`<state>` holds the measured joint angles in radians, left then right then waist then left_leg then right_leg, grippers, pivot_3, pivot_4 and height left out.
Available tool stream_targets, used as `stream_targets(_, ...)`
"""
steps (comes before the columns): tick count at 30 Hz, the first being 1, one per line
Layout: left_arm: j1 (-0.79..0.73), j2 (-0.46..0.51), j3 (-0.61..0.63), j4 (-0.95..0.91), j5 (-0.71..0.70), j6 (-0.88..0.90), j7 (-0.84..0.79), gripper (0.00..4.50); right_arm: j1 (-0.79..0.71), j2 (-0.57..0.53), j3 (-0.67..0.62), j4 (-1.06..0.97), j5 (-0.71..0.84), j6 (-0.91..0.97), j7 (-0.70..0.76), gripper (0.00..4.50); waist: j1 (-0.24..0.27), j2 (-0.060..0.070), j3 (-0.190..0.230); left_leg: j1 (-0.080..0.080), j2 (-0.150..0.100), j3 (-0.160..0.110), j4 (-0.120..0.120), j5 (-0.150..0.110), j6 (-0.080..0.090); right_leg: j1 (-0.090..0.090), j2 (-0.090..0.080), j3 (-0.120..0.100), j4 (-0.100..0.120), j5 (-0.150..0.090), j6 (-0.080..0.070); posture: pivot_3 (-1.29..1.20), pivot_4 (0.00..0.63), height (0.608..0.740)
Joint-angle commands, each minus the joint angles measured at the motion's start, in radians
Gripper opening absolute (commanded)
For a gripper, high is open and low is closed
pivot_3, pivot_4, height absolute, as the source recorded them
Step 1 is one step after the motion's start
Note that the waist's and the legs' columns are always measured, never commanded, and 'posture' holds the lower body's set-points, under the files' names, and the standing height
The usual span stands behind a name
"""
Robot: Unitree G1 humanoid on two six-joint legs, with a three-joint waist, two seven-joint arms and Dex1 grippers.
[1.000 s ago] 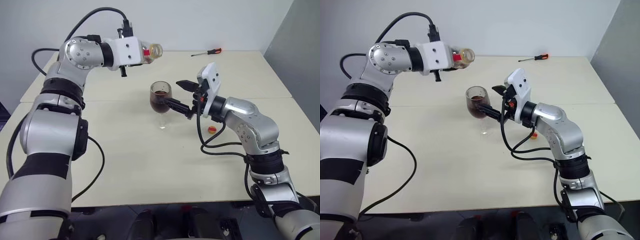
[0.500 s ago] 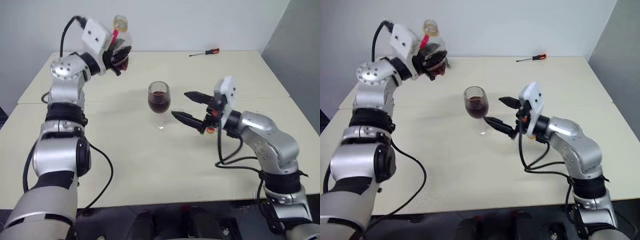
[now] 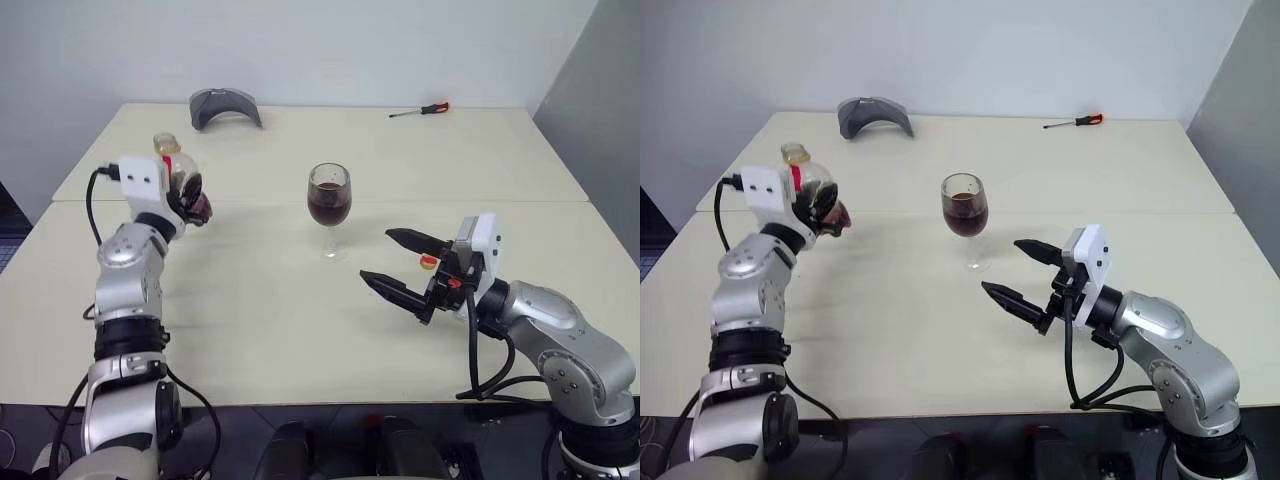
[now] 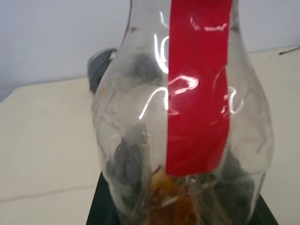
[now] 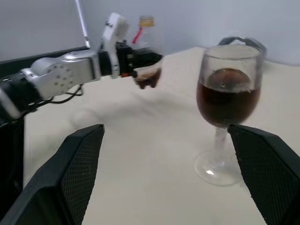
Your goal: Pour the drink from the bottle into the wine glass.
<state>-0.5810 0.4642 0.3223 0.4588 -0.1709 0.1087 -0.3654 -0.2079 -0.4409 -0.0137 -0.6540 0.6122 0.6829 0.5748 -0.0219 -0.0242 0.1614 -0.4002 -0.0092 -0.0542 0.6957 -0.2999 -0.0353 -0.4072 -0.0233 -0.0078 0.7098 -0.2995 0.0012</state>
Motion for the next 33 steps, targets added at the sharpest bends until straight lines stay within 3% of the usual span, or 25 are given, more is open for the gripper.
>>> stream_targets(1, 0.000, -0.026, -0.007, 0.024, -0.008, -0.076, 0.010, 1.02, -0.021, 0.022, 0.004, -0.044, -0.001, -0.021, -0.050, 4.50, 0.003, -0.001, 0.000, 0.000, 0.000, 0.000, 0.000, 0.000, 0.000, 0.000, 0.000, 0.000, 0.000, 0.000, 0.000, 0.00, 0.150, 0.740)
stream_targets(9, -0.005, -0.057, -0.013, 0.123, -0.019, -0.161, 0.000, 1.02, -0.081, 0.027, 0.004, -0.024, -0.010, -0.017, -0.109, 4.50, -0.002, -0.001, -0.001, 0.000, 0.000, 0.000, 0.000, 0.000, 0.000, 0.000, 0.000, -0.001, 0.001, 0.000, 0.000, 0.00, 0.150, 0.740)
stream_targets(16, 0.044, -0.055, -0.009, 0.051, -0.040, -0.131, 0.000, 3.15, -0.093, 0.026, 0.011, -0.006, -0.015, -0.031, -0.115, 4.50, -0.005, -0.001, -0.001, 0.001, 0.000, 0.000, 0.000, -0.002, 0.003, 0.000, 0.000, 0.000, 0.001, 0.000, 0.000, 0.00, 0.150, 0.740)
stream_targets(21, 0.215, -0.077, 0.005, -0.242, -0.097, 0.023, 0.041, 4.49, -0.071, 0.021, 0.018, 0.027, -0.057, -0.076, -0.105, 4.50, -0.006, -0.001, -0.001, 0.001, 0.001, 0.000, 0.000, -0.002, 0.003, 0.000, 0.000, 0.000, 0.000, 0.000, 0.000, 0.00, 0.150, 0.740)
stream_targets(29, 0.491, -0.048, 0.030, -0.717, -0.189, 0.272, 0.056, 4.49, 0.036, -0.002, 0.013, 0.027, -0.084, -0.115, -0.079, 4.50, -0.004, -0.001, -0.001, 0.001, 0.001, 0.000, -0.002, -0.002, 0.004, 0.001, 0.001, 0.000, -0.001, 0.000, 0.000, 0.00, 0.150, 0.740)
stream_targets(33, 0.634, -0.032, 0.026, -1.002, -0.168, 0.448, 0.140, 4.49, 0.116, 0.002, -0.029, 0.058, -0.260, -0.135, -0.247, 4.50, 0.000, -0.001, -0.001, 0.002, 0.001, 0.000, -0.002, -0.002, 0.004, 0.003, 0.001, 0.001, -0.003, 0.000, 0.000, 0.00, 0.150, 0.740)
